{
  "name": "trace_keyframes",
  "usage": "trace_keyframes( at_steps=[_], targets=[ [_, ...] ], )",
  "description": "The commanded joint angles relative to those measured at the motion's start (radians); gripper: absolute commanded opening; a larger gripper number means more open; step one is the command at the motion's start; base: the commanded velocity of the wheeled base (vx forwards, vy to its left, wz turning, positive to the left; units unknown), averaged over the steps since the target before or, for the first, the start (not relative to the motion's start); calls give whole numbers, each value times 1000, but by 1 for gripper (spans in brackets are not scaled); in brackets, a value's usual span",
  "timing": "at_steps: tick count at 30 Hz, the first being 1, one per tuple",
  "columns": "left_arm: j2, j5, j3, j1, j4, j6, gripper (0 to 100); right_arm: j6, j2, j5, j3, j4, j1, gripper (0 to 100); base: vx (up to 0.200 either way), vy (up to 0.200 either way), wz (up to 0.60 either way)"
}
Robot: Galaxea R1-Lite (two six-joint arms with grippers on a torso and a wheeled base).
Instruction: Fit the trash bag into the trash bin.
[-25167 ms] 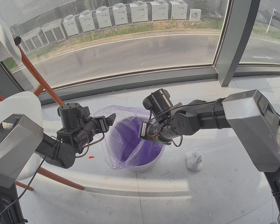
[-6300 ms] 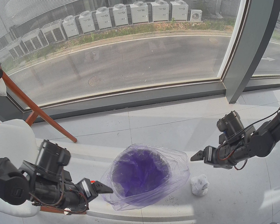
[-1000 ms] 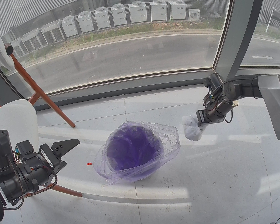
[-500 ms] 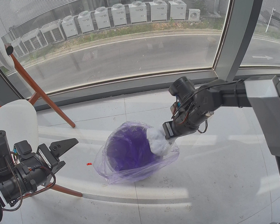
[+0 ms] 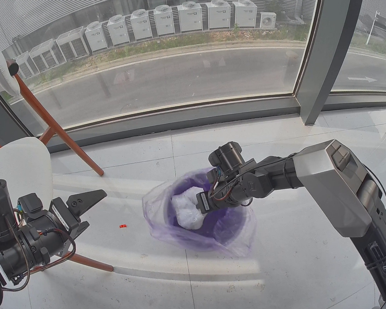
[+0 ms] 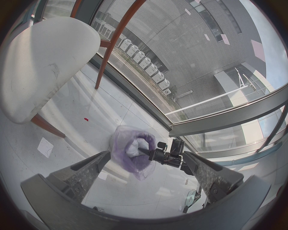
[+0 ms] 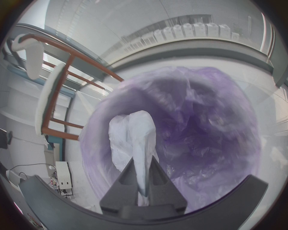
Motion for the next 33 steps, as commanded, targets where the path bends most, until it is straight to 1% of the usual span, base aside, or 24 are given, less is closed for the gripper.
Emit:
trace_keyframes(
  at_steps=[1, 5, 8, 9, 10, 20, 23, 26, 27, 29, 30, 32, 33],
  targets=[
    [-1, -1, -7, 0, -1, -1, 100, 1, -59, 31, 0, -51, -17, 0, 0, 0, 0],
    [-1, 0, -8, 0, -1, -1, 100, -6, -88, 28, 0, -40, -20, 0, 0, 0, 0],
    [-1, 0, -7, 0, -1, -1, 100, -44, -91, 28, 0, -38, -20, 0, 0, 0, 0],
    [-1, 0, -7, 0, -1, -1, 100, -44, -91, 28, 0, -38, -20, 0, 0, 0, 0],
    [-1, 0, -5, 0, -1, 1, 100, -44, -96, 28, 0, -40, -20, 100, 0, 0, 0],
    [-21, 2, 3, 0, -1, 4, 100, -44, -134, 10, 0, -43, -20, 100, 0, 0, 0],
    [-25, 7, -2, 2, -1, 4, 100, -45, -165, 4, 0, -37, -43, 100, 0, 0, 0],
    [-57, 42, -10, 5, -35, -4, 100, -44, -212, -48, 0, -3, -53, 100, 0, 0, 0],
    [-83, 59, -4, 20, -70, -4, 100, -42, -248, -90, 0, 44, -67, 100, 0, 0, 0],
    [-146, 60, 9, 48, -124, 5, 100, -33, -329, -171, 0, 196, -99, 100, 0, 0, 0],
    [-171, 60, 10, 57, -133, 7, 100, -26, -358, -197, 0, 265, -115, 100, 0, 0, 0],
    [-237, 60, 6, 84, -129, 36, 100, 20, -446, -274, 0, 512, -161, 100, 0, 0, 0],
    [-271, 60, 12, 104, -124, 64, 100, 53, -495, -308, 0, 676, -173, 100, 0, 0, 0]
  ],
)
